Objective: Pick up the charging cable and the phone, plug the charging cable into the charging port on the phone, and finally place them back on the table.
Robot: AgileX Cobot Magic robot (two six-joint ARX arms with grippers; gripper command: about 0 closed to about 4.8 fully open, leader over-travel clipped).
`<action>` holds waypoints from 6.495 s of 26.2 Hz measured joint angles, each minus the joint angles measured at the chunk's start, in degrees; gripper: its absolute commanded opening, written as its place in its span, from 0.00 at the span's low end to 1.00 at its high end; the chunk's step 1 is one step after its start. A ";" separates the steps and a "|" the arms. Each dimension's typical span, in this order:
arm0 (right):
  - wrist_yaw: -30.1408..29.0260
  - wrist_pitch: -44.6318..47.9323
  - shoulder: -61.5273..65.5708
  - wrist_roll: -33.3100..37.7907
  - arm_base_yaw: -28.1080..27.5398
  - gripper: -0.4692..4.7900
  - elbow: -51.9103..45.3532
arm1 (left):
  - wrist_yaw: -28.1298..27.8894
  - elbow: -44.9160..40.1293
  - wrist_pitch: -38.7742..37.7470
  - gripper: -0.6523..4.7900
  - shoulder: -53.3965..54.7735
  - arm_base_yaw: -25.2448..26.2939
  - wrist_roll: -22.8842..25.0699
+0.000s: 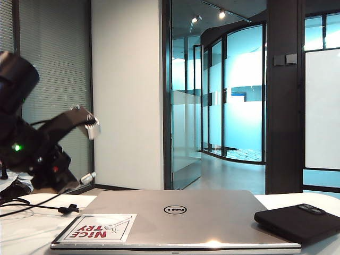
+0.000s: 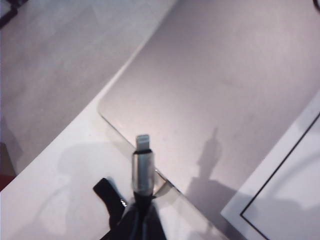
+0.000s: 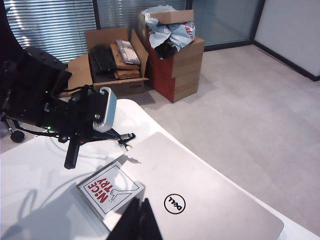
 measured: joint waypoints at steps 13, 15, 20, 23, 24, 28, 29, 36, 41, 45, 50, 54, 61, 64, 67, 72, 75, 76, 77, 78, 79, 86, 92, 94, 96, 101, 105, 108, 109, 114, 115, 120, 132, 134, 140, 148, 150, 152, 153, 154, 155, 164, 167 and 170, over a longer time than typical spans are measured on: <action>5.33 0.39 0.00 9.66 -0.17 0.08 0.00 | 0.15 -0.02 -12.81 0.11 -23.78 -0.66 -38.05; 5.35 0.39 0.00 11.15 -0.17 0.08 0.00 | 0.13 -0.02 -12.87 0.11 -26.53 -1.49 -42.21; 5.38 0.31 0.02 19.80 -0.17 0.08 0.00 | 0.22 -0.02 -12.72 0.11 -32.04 -8.41 -49.75; 5.38 -1.53 0.04 25.49 -0.22 0.08 0.00 | 0.20 -0.02 -12.52 0.11 -33.55 -14.34 -55.36; 5.38 -2.10 0.07 27.17 -0.39 0.08 0.00 | 0.24 -0.02 -11.98 0.11 -33.77 -16.22 -57.33; 5.40 -2.64 0.07 29.49 -0.96 0.08 0.00 | 0.20 -0.02 -9.60 0.11 -33.77 -21.79 -63.36; 5.38 -2.64 0.07 29.49 -0.94 0.08 0.00 | 0.28 -0.02 -9.03 0.11 -33.77 -22.47 -63.93; 7.76 -7.02 0.07 32.48 -1.07 0.08 0.00 | 0.28 -0.02 -2.49 0.11 -33.77 -28.44 -65.96; 8.79 -13.68 0.09 40.30 -7.98 0.08 -0.04 | 0.24 -0.02 -4.26 0.11 -33.77 -28.92 -65.81; 1.22 -13.64 0.07 43.15 -16.20 0.08 -2.99 | 0.24 -0.02 -10.78 0.11 -33.73 -28.92 -65.05; -9.14 -8.70 0.07 47.89 -25.88 0.08 -8.92 | 0.26 -0.07 -17.27 0.11 -33.48 -28.92 -55.17; -16.66 -3.26 0.07 51.93 -32.94 0.08 -14.84 | 0.28 -0.81 -18.60 0.11 -31.74 -28.92 -52.94; -15.04 -0.85 2.97 56.26 -36.46 0.46 -18.99 | 0.26 -1.16 -18.71 0.11 -24.98 -28.94 -52.92; -16.11 -0.55 8.74 56.30 -36.48 0.84 -19.26 | 0.28 -1.16 -18.69 0.11 -23.58 -28.94 -52.92; -17.97 0.66 13.44 56.54 -36.54 0.85 -19.30 | 0.28 -1.16 -18.62 0.11 -23.58 -28.94 -52.92; -18.32 8.52 22.36 57.44 -36.65 0.85 -19.30 | 0.28 -1.16 -17.70 0.11 -23.58 -28.94 -52.92; -18.32 15.78 27.45 59.45 -36.65 0.85 -19.28 | 0.28 -1.16 -17.31 0.11 -23.58 -28.94 -52.92; -18.32 17.66 28.92 60.22 -36.70 0.84 -19.26 | 0.28 -1.16 -16.98 0.11 -23.58 -28.94 -52.92; -18.36 19.45 30.49 60.94 -36.76 0.81 -19.26 | 0.28 -1.16 -16.76 0.11 -23.58 -28.94 -52.92; -18.49 21.03 32.17 61.81 -36.98 0.78 -19.26 | 0.28 -1.16 -16.46 0.11 -23.58 -28.94 -52.92; -18.78 22.73 34.25 62.34 -37.33 0.77 -19.23 | 0.26 -1.16 -16.11 0.11 -23.58 -28.94 -52.92; -20.59 34.80 49.16 64.43 -38.88 0.77 -19.21 | 0.28 -1.16 -14.82 0.11 -23.61 -28.94 -52.92; -23.56 47.95 59.19 70.69 -39.15 0.77 -19.15 | 0.28 -1.16 -14.82 0.11 -23.61 -28.94 -52.92; -23.63 49.35 60.94 71.43 -39.19 0.77 -19.17 | 0.28 -1.16 -14.80 0.11 -23.61 -28.94 -52.92; -23.65 50.84 62.82 71.71 -39.19 0.77 -19.15 | 0.28 -1.16 -14.80 0.11 -23.61 -28.94 -52.92; -24.09 55.95 66.23 71.91 -39.19 0.77 -18.91 | 0.28 -1.16 -14.82 0.11 -23.61 -28.94 -52.92; -24.83 58.88 70.03 71.91 -39.19 0.77 -16.39 | 0.28 -1.16 -14.82 0.11 -23.61 -28.94 -52.92; -25.29 59.82 72.19 71.93 -39.19 0.77 -14.45 | 0.28 -1.16 -14.80 0.11 -23.61 -28.94 -52.92; -25.31 60.13 72.76 71.93 -39.19 0.77 -13.86 | 0.28 -1.16 -14.80 0.11 -23.61 -28.94 -52.92; -25.16 60.65 73.37 71.93 -39.17 0.77 -13.33 | 0.28 -1.16 -14.80 0.11 -23.61 -28.94 -52.94; -25.16 60.63 73.37 71.91 -39.17 0.75 -13.33 | 0.28 -1.16 -14.82 0.11 -23.61 -28.94 -52.94; -24.63 60.43 73.33 71.91 -39.12 0.46 -13.35 | 0.28 -1.16 -14.80 0.11 -23.61 -28.94 -52.94; -25.20 61.26 73.46 71.84 -39.17 0.18 -13.40 | 0.28 -1.16 -14.80 0.11 -23.61 -28.94 -52.94; -25.27 61.33 73.44 71.82 -39.15 0.09 -13.51 | 0.28 -1.16 -14.82 0.11 -23.58 -28.94 -52.94; -25.97 64.35 73.20 71.21 -39.19 0.08 -13.25 | 0.26 -1.16 -14.82 0.11 -23.61 -28.94 -52.94; -23.02 53.24 62.03 64.15 -38.86 0.08 -13.68 | 0.28 -1.16 -14.84 0.11 -23.61 -28.94 -52.94; -21.22 47.41 56.61 61.24 -38.93 0.08 -13.75 | 0.28 -1.16 -14.84 0.11 -23.61 -28.94 -52.94; -20.09 40.04 51.06 58.55 -39.15 0.08 -13.14 | 0.28 -1.16 -14.84 0.11 -23.61 -28.94 -52.94; -19.76 34.82 47.93 56.54 -39.17 0.08 -12.13 | 0.28 -1.16 -14.84 0.11 -23.61 -28.94 -52.94; -19.45 27.82 44.17 53.00 -39.12 0.08 -10.12 | 0.28 -1.16 -14.84 0.11 -23.61 -28.94 -52.94; -18.29 17.29 40.00 46.95 -39.06 0.08 -6.49 | 0.28 -1.16 -14.84 0.11 -23.61 -28.94 -52.94; -9.55 -26.73 36.46 21.07 -38.21 0.08 12.70 | 0.28 -1.16 -14.84 0.11 -23.58 -28.94 -52.94; -5.31 -30.21 38.05 17.94 -36.72 0.08 14.34 | 0.28 -1.16 -14.84 0.11 -23.61 -28.94 -52.94; -2.71 -32.24 40.70 17.38 -34.73 0.08 14.34 | 0.28 -1.16 -14.82 0.11 -23.58 -28.94 -52.94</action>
